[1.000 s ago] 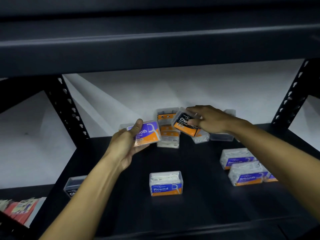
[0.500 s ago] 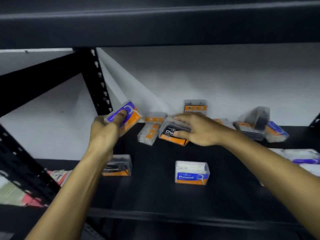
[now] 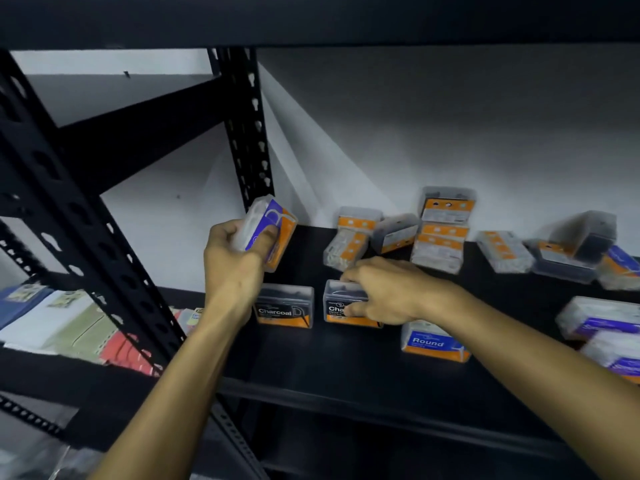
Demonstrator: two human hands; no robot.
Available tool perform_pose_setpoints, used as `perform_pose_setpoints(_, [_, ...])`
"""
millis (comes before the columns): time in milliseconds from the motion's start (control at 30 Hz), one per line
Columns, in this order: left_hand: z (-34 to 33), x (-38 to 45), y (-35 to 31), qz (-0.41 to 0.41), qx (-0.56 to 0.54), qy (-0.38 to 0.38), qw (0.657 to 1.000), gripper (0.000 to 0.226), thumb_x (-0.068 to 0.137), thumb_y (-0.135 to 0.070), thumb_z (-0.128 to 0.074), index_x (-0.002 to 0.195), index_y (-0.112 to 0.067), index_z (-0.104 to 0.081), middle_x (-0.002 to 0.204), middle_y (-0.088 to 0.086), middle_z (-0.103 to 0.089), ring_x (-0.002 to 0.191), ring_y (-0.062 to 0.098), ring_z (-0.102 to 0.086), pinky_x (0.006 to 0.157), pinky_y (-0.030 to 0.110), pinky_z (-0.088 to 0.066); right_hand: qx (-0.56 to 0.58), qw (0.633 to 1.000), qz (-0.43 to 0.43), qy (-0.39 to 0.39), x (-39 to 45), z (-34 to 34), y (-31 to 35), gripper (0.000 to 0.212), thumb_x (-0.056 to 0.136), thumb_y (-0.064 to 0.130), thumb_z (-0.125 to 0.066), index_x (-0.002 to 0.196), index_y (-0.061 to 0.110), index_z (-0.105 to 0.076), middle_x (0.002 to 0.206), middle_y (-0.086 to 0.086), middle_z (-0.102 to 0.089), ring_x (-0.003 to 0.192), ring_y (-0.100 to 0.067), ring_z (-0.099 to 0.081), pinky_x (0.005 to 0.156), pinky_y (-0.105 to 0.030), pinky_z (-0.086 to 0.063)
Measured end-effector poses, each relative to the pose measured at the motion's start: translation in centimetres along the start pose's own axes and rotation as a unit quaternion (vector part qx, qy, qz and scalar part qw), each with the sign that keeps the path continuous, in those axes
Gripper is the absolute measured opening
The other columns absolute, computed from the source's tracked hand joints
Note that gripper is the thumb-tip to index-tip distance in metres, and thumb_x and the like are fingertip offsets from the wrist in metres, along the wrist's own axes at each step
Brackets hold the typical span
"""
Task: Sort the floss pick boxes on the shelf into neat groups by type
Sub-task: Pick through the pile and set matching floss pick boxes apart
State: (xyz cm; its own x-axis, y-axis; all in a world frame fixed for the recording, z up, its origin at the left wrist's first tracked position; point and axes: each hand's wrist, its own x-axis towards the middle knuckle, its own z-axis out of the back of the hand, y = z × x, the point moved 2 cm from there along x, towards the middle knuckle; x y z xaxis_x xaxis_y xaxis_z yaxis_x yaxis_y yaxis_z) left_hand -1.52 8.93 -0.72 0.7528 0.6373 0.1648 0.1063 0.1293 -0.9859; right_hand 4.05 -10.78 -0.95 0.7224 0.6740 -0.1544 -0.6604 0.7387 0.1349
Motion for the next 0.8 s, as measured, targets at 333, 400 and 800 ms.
perform_pose_setpoints(333, [0.6, 0.0, 0.2, -0.028, 0.005, 0.006, 1.000, 0.038, 0.083, -0.021, -0.080, 0.110, -0.019, -0.053, 0.099, -0.010, -0.061, 0.086, 0.001, -0.062, 0.067, 0.011, -0.051, 0.025, 0.999, -0.020, 0.025, 0.8, -1.4, 1.1, 0.036, 0.083, 0.050, -0.063, 0.110, 0.028, -0.057, 0.110, 0.003, -0.059, 0.097, -0.020, -0.059, 0.081, -0.041, -0.052])
perform_pose_setpoints(400, [0.5, 0.0, 0.3, -0.030, 0.000, 0.010, 0.999, 0.037, 0.083, -0.020, -0.079, 0.110, -0.018, -0.053, 0.098, -0.010, -0.061, 0.085, 0.000, -0.061, 0.066, 0.008, -0.050, 0.024, 0.999, -0.023, 0.026, 0.8, -1.4, 1.2, 0.036, 0.084, 0.049, -0.062, 0.112, 0.028, -0.057, 0.110, 0.003, -0.059, 0.097, -0.020, -0.058, 0.082, -0.041, -0.051])
perform_pose_setpoints(800, [-0.6, -0.2, 0.5, -0.027, -0.020, 0.032, 0.999, 0.035, 0.085, -0.022, -0.078, 0.110, -0.021, -0.053, 0.095, -0.012, -0.061, 0.078, -0.003, -0.063, 0.061, 0.008, -0.050, 0.026, 0.999, -0.014, 0.023, 0.7, -1.4, 1.4, 0.038, 0.084, 0.049, -0.062, 0.113, 0.026, -0.057, 0.108, 0.003, -0.059, 0.097, -0.020, -0.059, 0.082, -0.042, -0.051])
